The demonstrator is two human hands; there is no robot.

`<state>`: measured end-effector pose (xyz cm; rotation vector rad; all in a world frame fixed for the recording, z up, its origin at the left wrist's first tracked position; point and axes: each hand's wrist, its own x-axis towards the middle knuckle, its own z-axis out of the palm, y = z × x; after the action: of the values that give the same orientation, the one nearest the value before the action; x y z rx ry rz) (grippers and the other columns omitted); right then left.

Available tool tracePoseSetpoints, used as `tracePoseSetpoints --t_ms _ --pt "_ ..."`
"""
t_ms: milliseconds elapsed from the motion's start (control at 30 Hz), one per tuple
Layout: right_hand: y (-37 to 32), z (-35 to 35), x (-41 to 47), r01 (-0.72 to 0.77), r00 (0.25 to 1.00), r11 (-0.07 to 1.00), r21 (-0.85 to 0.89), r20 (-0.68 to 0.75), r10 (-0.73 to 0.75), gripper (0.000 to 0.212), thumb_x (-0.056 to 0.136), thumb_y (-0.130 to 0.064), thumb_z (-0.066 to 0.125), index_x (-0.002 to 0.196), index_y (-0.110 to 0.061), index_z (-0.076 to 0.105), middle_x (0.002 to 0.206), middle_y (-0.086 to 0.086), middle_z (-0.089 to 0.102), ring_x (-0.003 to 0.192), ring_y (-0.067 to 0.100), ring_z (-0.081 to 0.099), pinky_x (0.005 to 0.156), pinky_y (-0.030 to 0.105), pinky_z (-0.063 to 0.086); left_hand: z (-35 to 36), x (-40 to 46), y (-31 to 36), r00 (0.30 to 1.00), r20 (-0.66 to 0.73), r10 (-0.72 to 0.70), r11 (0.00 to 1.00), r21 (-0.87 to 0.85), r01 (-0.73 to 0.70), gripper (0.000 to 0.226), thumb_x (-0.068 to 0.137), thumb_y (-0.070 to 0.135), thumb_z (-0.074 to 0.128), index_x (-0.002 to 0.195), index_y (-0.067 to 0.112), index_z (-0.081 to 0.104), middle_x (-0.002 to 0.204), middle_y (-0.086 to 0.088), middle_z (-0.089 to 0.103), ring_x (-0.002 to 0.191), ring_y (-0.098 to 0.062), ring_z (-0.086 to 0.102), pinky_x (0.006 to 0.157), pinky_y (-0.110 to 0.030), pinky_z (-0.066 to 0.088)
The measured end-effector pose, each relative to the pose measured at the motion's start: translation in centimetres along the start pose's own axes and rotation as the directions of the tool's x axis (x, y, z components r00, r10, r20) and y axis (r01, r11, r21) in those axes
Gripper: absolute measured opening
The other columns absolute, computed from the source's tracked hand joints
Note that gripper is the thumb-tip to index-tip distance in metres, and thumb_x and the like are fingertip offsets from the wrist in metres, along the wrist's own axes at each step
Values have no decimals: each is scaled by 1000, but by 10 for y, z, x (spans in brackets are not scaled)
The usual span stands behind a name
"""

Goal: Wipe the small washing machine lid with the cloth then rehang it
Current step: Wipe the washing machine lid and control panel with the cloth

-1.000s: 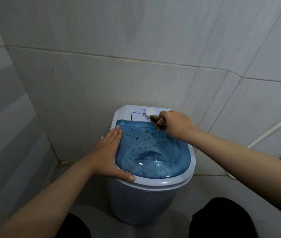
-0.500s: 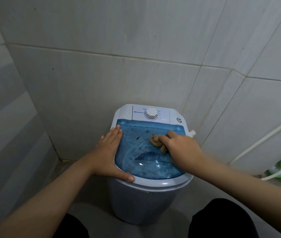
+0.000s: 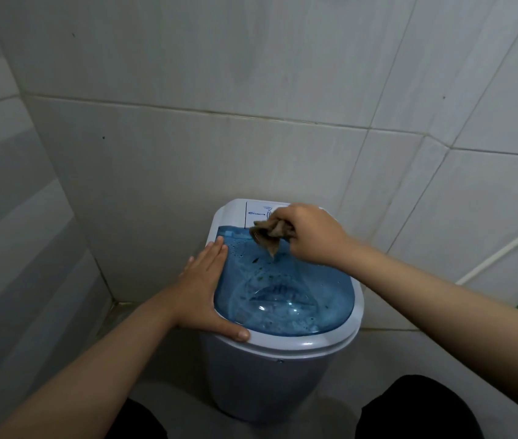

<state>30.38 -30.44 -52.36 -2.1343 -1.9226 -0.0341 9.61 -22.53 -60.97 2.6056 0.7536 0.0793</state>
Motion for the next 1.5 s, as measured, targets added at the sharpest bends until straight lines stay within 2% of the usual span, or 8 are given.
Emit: tracePoseSetpoints --t_ms 133,233,533,800,900,967,1167,1500 --pt "2 24 30 6 1000 998 -55 -4 -6 47 75 2 53 117 -18 60 110 8 58 97 32 57 63 36 47 0 0 -1 1000 4 -4 1000 -8 4 152 39 87 62 145 21 -25 150 10 -36 138 -7 -32 116 -38 -14" --pt "5 42 29 43 999 985 -168 5 -43 46 78 3 50 120 -17 57 112 7 57 101 30 52 60 34 43 0 0 0 1000 5 -2 1000 -15 2 152 38 88 61 145 21 -25 150 10 -36 138 -7 -32 117 -40 -12" --pt "-7 40 -14 50 999 966 -254 26 -44 47 77 1 52 121 -16 56 111 7 57 97 31 52 63 33 40 -1 1 -1 1000 9 1 1000 -4 -1 153 37 89 58 146 19 -23 152 8 -35 139 -8 -29 116 -39 -12" --pt "-31 20 -58 190 961 936 -295 251 -116 45 78 -6 56 120 -22 52 107 3 53 95 27 53 61 33 39 -1 1 0 1000 10 -1 1000 4 1 154 35 89 56 146 17 -22 152 4 -34 139 -10 -30 115 -37 -13" --pt "-27 -2 -43 142 929 977 -160 364 -75 42 69 -3 55 104 -26 62 99 -2 64 92 23 60 69 35 53 -1 0 0 1000 2 0 1000 2 0 153 35 89 56 146 17 -22 153 4 -33 139 -9 -29 115 -36 -13" --pt "-24 -11 -25 79 948 994 -73 315 -53 43 69 -2 53 100 -28 66 97 -4 69 92 19 61 74 38 56 -1 -1 1 1000 2 0 1000 3 0 151 38 87 60 146 18 -21 153 4 -33 139 -9 -29 115 -37 -13" --pt "-22 19 44 48 997 992 -116 63 -40 41 76 -2 54 113 -19 62 108 8 60 97 31 59 70 39 52 -2 -2 4 1000 9 -4 1000 -16 5 150 42 82 65 146 18 -22 152 6 -33 138 -9 -31 117 -41 -11" --pt "-21 69 44 99 995 982 -163 38 -93 44 79 0 49 121 -14 56 117 7 59 107 31 57 76 38 52 -2 -1 3 1000 -23 2 999 -36 -3 151 39 84 65 146 22 -23 154 6 -31 140 -9 -29 117 -41 -11"
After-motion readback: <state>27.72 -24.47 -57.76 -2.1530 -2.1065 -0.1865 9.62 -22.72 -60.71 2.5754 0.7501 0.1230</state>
